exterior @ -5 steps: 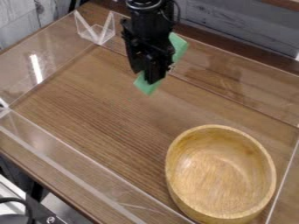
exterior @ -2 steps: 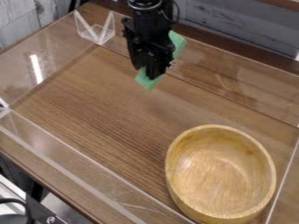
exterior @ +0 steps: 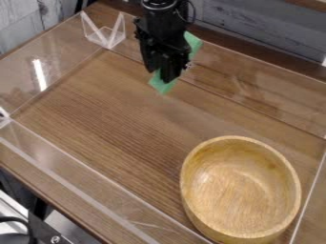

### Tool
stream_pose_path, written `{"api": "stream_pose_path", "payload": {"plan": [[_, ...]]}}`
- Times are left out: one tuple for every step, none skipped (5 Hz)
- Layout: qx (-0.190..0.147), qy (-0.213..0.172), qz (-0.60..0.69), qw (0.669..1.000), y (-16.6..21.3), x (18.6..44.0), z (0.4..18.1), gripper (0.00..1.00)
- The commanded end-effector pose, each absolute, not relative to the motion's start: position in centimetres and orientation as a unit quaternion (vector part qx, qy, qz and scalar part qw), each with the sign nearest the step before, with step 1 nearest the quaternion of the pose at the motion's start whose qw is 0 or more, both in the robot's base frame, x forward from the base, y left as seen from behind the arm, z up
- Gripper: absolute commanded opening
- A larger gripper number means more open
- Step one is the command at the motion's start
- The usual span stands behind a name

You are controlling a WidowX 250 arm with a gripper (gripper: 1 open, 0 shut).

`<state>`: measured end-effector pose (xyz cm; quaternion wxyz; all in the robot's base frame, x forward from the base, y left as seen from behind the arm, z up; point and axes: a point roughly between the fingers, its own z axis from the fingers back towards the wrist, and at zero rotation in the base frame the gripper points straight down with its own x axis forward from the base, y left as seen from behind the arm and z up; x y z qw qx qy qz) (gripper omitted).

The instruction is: Put the green block in the brown bowl

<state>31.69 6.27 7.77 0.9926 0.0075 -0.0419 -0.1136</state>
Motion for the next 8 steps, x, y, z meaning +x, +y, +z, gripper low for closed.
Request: {"api": "stream_pose_path", "payload": {"plan": [[0.021,-0.075,-0.102,0.992,7.4,33.3,9.3,0.0],[0.022,-0.076,-0.096,0.992,8.1,34.1,8.8,0.0],[0.024,-0.078,-0.089,0.993,8.9,34.8,8.4,0.0],[0.026,-0.079,-0.084,0.993,9.5,35.6,8.1,0.0],[0.027,-0.079,-0.079,0.993,10.1,36.3,7.8,0.0],[0.028,-0.079,-0.075,0.994,10.7,36.9,7.5,0.0],[0.027,-0.078,-0.07,0.994,11.2,37.4,7.2,0.0],[0.027,-0.076,-0.065,0.995,11.7,37.8,6.8,0.0]]}}
